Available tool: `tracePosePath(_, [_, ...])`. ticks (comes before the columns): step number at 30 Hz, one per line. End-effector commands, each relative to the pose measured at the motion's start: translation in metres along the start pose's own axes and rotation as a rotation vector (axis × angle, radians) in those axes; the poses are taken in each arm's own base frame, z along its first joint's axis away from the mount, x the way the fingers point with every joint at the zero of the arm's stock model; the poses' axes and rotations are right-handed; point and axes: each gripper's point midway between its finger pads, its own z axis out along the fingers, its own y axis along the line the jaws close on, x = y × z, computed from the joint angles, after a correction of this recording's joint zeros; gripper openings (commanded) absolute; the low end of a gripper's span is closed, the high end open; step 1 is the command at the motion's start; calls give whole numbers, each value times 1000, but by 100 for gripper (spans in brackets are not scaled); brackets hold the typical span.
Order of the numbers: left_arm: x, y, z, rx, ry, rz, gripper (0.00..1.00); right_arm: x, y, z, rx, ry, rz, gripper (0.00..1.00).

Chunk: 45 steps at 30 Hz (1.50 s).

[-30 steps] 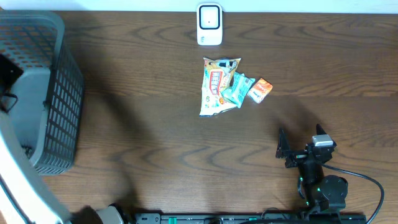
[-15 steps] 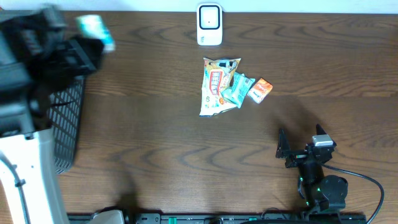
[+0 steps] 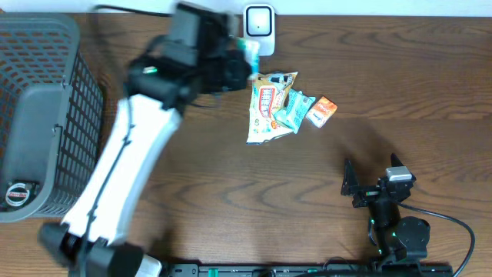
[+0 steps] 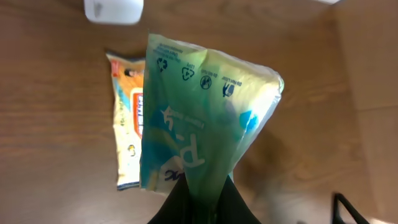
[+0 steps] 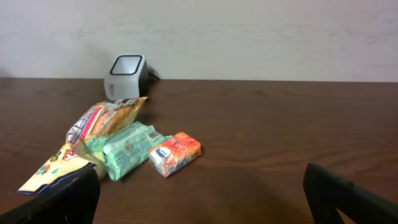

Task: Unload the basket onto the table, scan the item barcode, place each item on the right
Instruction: 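Carry the tissue pack to the scanner and release it on the pile, then move the left gripper back into the basket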

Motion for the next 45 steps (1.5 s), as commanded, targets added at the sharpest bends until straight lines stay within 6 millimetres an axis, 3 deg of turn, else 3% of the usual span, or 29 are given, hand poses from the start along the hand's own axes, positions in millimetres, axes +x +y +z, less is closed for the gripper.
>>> tracePosePath(1, [5, 11, 47, -130, -1, -125, 8, 1, 1, 0, 0, 2, -15, 99])
tracePosePath(11, [39, -3, 153, -125, 81, -196, 8, 1, 1, 0, 0, 2, -15, 100])
tracePosePath(19, [66, -6, 189, -137, 138, -169, 8, 1, 1, 0, 0, 2, -15, 99])
tracePosePath(24, [64, -20, 193, -99, 114, -147, 9, 1, 1, 0, 0, 2, -15, 99])
tracePosePath(26, [61, -26, 194, -84, 99, -139, 24, 1, 1, 0, 0, 2, -15, 99])
tracePosePath(27, [60, -27, 195, -82, 90, -136, 25, 1, 1, 0, 0, 2, -15, 99])
tracePosePath(38, [51, -15, 194, -148, 33, -128, 32, 1, 1, 0, 0, 2, -15, 99])
tracePosePath(43, [47, -30, 179, -71, 57, -50, 33, 1, 1, 0, 0, 2, -15, 99])
tracePosePath(45, [36, -43, 156, -16, 39, 4, 32, 1, 1, 0, 0, 2, -15, 99])
